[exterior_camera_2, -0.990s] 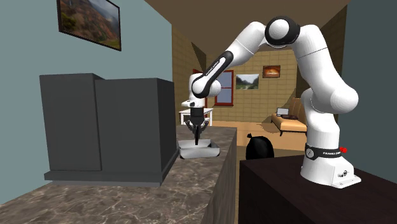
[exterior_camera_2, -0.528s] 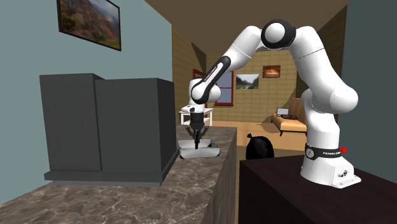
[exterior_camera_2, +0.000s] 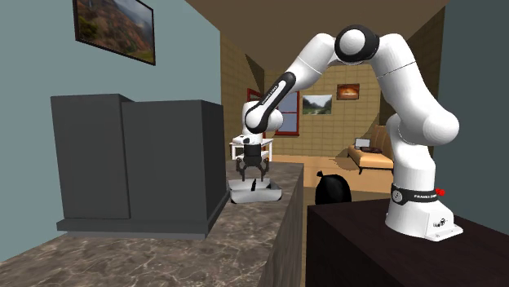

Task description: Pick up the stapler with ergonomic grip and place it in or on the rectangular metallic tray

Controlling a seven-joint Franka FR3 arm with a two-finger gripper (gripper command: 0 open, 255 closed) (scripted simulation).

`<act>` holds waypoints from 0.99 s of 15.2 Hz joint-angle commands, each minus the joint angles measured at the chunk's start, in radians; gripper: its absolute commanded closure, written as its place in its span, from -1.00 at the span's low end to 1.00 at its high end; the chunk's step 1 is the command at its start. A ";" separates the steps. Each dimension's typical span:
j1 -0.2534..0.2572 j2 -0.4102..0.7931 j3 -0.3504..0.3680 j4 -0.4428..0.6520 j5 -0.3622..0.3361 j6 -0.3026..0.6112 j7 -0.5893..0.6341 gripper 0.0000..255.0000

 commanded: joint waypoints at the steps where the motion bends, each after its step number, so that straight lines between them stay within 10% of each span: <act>1: 0.000 0.000 0.000 0.000 0.000 0.000 0.000 -1.00; 15: 0.022 -0.090 -0.029 0.018 -0.054 -0.101 0.036 -1.00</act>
